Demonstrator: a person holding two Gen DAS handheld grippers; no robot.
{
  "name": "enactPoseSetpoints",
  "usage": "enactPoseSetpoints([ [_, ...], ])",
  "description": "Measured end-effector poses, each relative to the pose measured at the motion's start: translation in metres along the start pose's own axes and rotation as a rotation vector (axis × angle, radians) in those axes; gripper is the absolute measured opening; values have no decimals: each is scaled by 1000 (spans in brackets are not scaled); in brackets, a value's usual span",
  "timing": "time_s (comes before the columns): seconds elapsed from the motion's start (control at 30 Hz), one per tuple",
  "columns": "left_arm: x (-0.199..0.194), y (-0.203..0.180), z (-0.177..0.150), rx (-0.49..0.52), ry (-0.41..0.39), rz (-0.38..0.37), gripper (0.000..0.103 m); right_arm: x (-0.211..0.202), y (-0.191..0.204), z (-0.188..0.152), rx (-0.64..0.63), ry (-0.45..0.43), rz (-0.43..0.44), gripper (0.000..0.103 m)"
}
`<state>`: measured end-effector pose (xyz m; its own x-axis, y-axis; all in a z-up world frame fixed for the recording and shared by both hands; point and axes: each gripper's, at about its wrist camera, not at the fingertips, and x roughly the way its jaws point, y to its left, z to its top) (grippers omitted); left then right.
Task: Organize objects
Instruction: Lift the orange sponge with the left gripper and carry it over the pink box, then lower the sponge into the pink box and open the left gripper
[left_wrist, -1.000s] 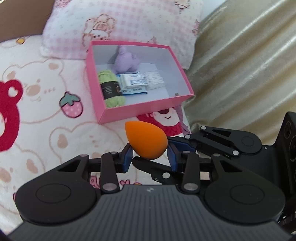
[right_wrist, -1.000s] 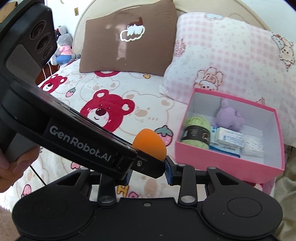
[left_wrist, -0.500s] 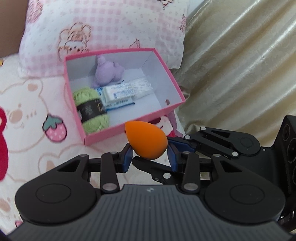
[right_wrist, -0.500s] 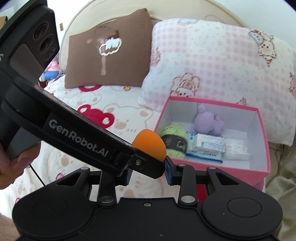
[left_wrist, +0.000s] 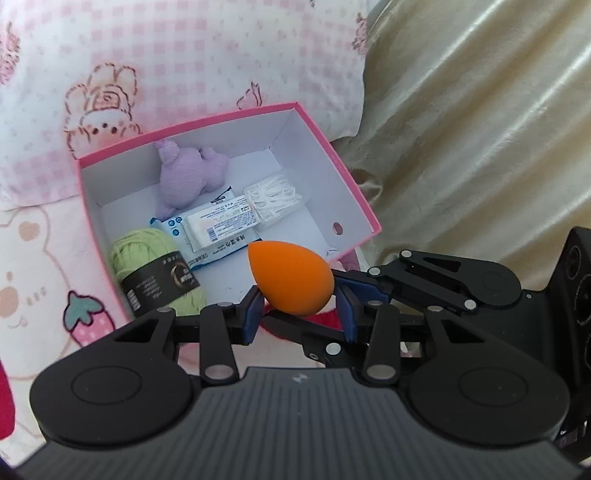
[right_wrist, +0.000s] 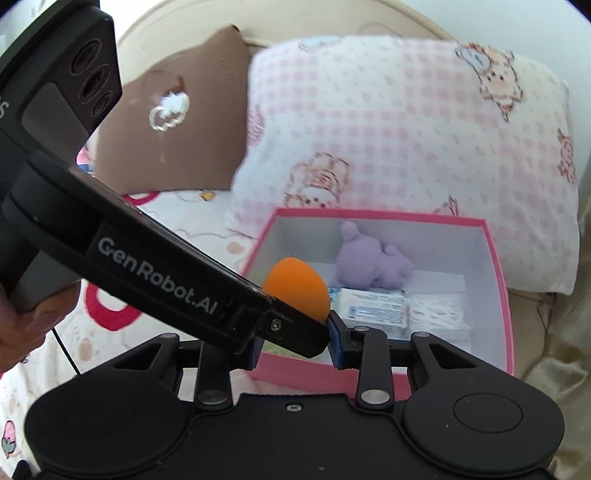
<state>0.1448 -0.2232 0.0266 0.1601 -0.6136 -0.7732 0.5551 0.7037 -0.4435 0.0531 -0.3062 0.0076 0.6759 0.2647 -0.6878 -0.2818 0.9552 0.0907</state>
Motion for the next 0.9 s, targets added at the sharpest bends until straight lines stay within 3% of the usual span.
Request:
enactPoseSetpoints([
  [0.4,67,37,51,-88,-32,-58,40,66,-57,30,20,77,-84,38],
  [0.5,83,38,62,-103,-32,-50,40,79,-75,33,118,102,-99,38],
  [0.63,104,38,72,-104,-47,-39,40,94,-87,36,142,113,-159,38],
  [0.77,120,40,82,-115,-74,-35,40,108,-106,41,195,124,-167,38],
  [0.9,138,47,90,-143,-71,-12,40,132,-125,47,262,205,-162,37],
])
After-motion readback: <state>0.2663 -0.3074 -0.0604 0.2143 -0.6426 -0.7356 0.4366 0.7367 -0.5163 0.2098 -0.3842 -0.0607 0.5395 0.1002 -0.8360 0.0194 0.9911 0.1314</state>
